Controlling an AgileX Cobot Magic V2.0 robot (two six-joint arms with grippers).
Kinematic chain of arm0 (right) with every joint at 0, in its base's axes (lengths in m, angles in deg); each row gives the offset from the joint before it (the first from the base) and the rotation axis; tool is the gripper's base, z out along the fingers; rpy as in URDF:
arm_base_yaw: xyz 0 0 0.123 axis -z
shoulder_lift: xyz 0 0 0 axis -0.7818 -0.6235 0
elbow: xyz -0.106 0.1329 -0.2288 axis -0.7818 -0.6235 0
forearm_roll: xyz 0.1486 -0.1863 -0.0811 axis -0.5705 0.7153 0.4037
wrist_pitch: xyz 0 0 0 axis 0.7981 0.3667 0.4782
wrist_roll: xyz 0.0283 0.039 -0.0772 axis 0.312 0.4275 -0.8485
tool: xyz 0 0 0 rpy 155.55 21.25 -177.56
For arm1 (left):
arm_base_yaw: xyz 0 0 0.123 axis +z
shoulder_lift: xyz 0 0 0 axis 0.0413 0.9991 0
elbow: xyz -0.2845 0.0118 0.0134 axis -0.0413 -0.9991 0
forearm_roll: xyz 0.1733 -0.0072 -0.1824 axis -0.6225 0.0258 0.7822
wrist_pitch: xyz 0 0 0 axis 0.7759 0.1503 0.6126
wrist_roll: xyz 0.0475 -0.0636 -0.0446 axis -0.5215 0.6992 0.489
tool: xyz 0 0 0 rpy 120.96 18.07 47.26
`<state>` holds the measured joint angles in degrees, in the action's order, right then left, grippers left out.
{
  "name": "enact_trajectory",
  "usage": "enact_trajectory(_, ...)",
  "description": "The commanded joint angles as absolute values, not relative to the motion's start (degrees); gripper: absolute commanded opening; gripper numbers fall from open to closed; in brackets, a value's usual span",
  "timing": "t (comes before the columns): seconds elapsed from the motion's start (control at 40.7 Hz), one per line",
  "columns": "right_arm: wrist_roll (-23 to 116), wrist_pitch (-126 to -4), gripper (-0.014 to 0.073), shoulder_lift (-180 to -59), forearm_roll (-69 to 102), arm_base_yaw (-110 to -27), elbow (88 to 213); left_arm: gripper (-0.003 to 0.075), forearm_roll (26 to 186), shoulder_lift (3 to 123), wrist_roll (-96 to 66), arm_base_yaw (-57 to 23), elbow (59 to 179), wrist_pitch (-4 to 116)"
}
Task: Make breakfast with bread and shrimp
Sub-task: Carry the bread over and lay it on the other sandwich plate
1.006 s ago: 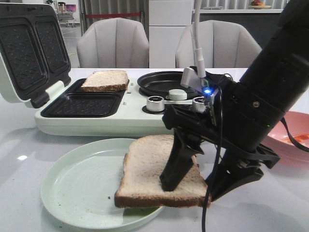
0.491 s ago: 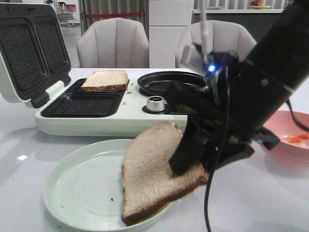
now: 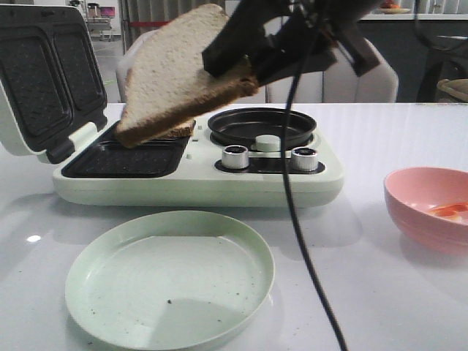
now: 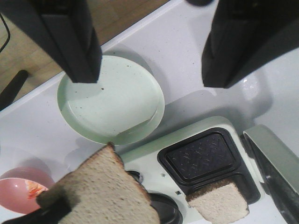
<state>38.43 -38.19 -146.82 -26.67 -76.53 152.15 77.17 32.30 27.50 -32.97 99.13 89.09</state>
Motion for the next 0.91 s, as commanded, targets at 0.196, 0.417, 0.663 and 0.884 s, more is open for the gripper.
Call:
enact_trajectory(0.196, 28.3, -40.5, 0.0034, -161.7, -44.4, -77.8, 168.2, 0.0510, 77.5, 32.6, 27.6, -33.5, 100.7, 84.3)
enact_trajectory(0.417, 28.3, -41.4, 0.0034, -173.8, -44.6, -77.8, 180.7, 0.0510, 77.5, 32.6, 27.6, -33.5, 100.7, 84.3)
enact_trajectory(0.663, 28.3, -43.6, 0.0298, -181.0, -44.6, -77.8, 185.9, 0.0510, 77.5, 32.6, 27.6, -33.5, 100.7, 84.3)
enact_trajectory(0.884, 28.3, -42.6, 0.0577, -180.2, -43.5, -76.9, 185.9, 0.0510, 77.3, 32.6, 27.6, -33.5, 100.7, 84.3)
